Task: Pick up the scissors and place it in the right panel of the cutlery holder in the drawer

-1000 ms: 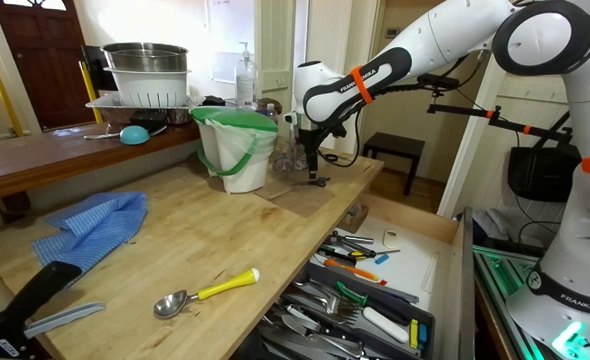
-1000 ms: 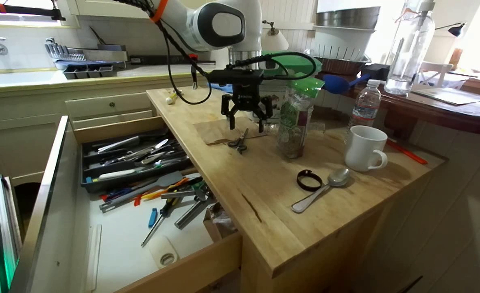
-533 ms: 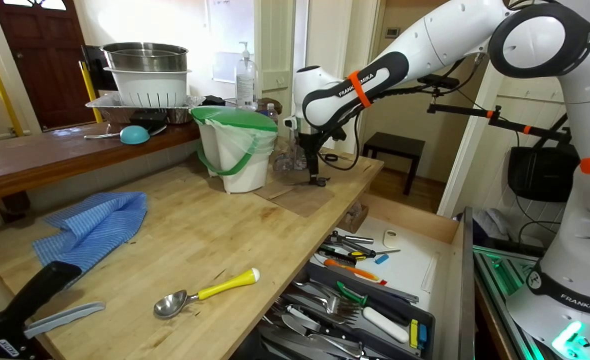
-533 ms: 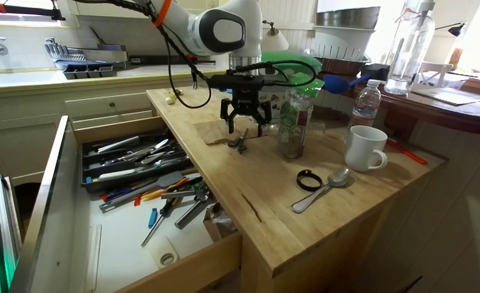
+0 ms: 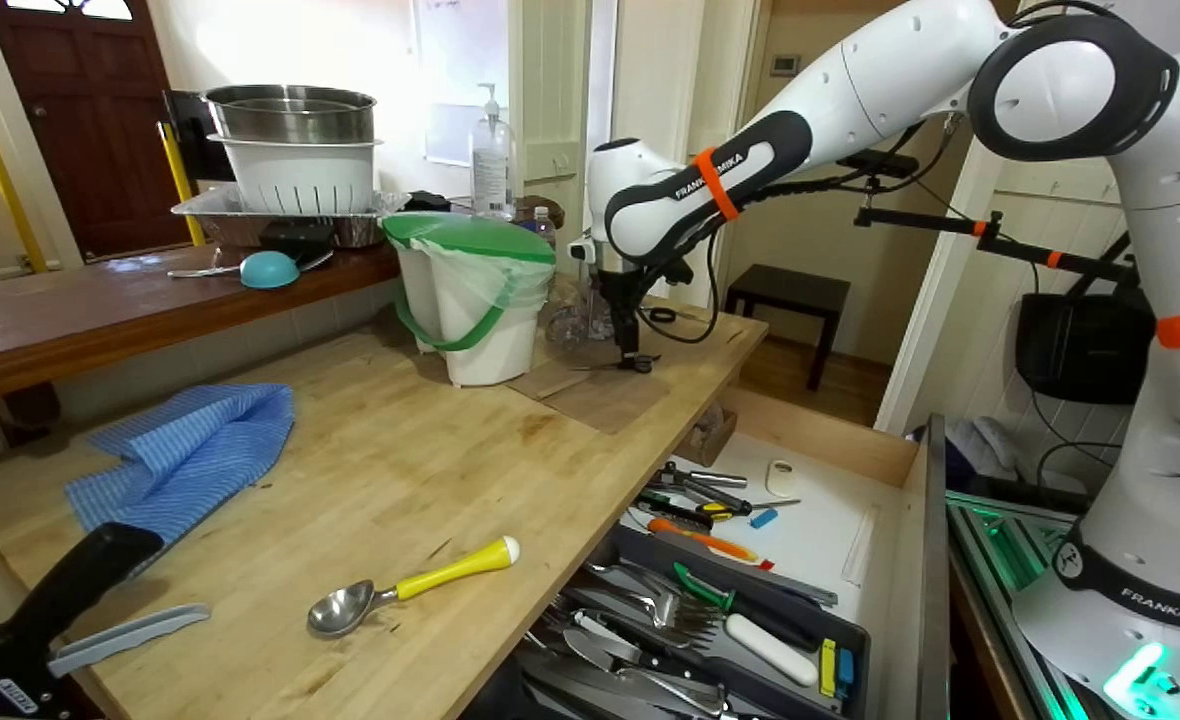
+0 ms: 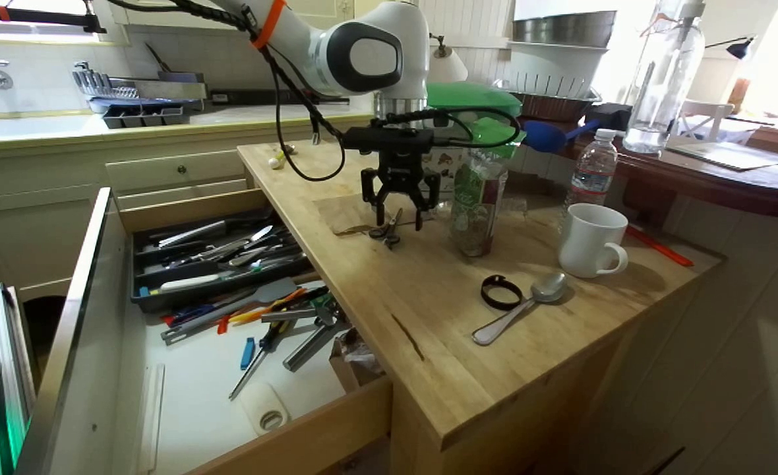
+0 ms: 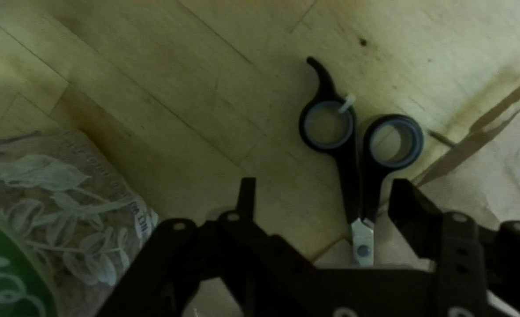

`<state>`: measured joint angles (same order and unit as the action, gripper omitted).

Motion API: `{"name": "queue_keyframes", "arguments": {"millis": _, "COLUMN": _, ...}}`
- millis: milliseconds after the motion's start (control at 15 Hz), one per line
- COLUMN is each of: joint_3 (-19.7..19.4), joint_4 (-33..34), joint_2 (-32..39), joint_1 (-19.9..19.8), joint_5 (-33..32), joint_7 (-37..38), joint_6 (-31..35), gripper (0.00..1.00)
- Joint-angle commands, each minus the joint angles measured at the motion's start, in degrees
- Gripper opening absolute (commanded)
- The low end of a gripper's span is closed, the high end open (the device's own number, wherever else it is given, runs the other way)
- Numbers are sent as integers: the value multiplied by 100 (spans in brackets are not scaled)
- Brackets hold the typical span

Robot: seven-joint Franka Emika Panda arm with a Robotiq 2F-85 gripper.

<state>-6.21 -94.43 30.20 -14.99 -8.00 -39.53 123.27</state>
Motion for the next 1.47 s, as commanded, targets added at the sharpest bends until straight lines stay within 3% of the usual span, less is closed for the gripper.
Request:
{"name": "queue_keyframes", "arguments": {"millis": 0, "joint_3": 82, "joint_4": 142, "joint_2": 124, "joint_1": -80, "joint_5": 1, "joint_7": -114, "joint_6": -65, "gripper": 75}}
{"name": "queue_keyframes", "arguments": {"millis": 400, "joint_3": 31, "joint_4": 38, "joint_2": 66, "joint_1": 112, "joint_5": -188, "joint_7": 162, "joint_6": 0, "gripper": 78}}
{"name": "queue_keyframes", "arguments": {"millis": 733, "joint_3": 35, "joint_4": 76, "joint_2": 117, "joint_1": 135, "joint_5": -190, "joint_7": 180, "joint_6": -40, "gripper": 63}}
{"name": "queue_keyframes", "arguments": {"millis": 867, "joint_3": 37, "joint_4": 76, "joint_2": 127, "joint_1": 124, "joint_5": -179, "joint_7": 176, "joint_6": -40, "gripper": 62}}
{"name": "queue_keyframes", "arguments": {"millis": 1067, "joint_3": 38, "joint_4": 77, "joint_2": 123, "joint_1": 115, "joint_5": -169, "joint_7": 176, "joint_6": -41, "gripper": 44}}
{"name": "queue_keyframes", "arguments": {"millis": 1200, "joint_3": 41, "joint_4": 85, "joint_2": 125, "joint_1": 111, "joint_5": -161, "joint_7": 172, "joint_6": -45, "gripper": 24}}
{"name": "queue_keyframes", "arguments": {"millis": 1400, "joint_3": 50, "joint_4": 96, "joint_2": 125, "joint_1": 101, "joint_5": -144, "joint_7": 152, "joint_6": -54, "gripper": 1}}
